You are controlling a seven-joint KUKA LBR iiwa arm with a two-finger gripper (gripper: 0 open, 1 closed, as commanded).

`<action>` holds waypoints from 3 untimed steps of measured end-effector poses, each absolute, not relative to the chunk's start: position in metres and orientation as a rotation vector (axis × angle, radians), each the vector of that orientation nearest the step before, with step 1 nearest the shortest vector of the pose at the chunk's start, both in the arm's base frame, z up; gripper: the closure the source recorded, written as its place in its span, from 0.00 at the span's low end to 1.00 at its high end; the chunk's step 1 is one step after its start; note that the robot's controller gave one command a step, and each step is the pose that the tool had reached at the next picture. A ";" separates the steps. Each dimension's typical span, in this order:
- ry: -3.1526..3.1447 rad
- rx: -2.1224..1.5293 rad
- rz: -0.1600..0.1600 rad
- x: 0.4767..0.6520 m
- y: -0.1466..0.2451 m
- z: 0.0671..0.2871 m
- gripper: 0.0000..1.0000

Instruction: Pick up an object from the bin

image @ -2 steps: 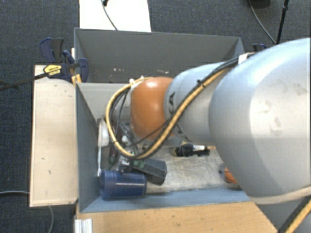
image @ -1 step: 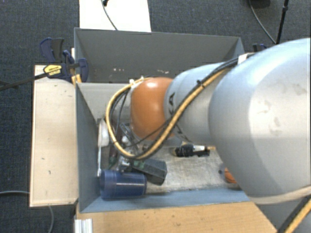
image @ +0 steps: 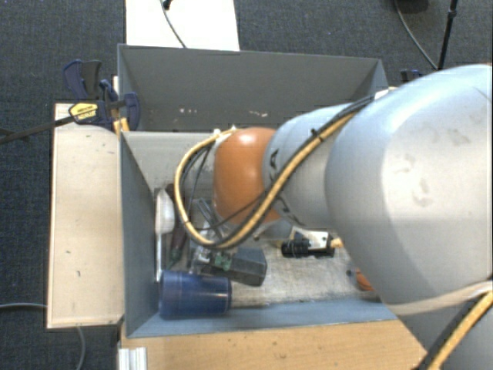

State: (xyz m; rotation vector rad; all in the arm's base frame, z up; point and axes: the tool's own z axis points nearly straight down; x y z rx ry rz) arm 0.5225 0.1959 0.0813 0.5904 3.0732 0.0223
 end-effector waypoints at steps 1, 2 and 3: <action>3.073 0.592 0.022 0.522 0.196 0.081 1.00; 3.087 0.617 -0.006 0.512 0.188 0.121 1.00; 3.078 0.647 -0.006 0.530 0.193 0.235 1.00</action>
Offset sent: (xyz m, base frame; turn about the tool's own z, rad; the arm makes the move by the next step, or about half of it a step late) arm -0.0089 -0.0084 0.0594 0.0225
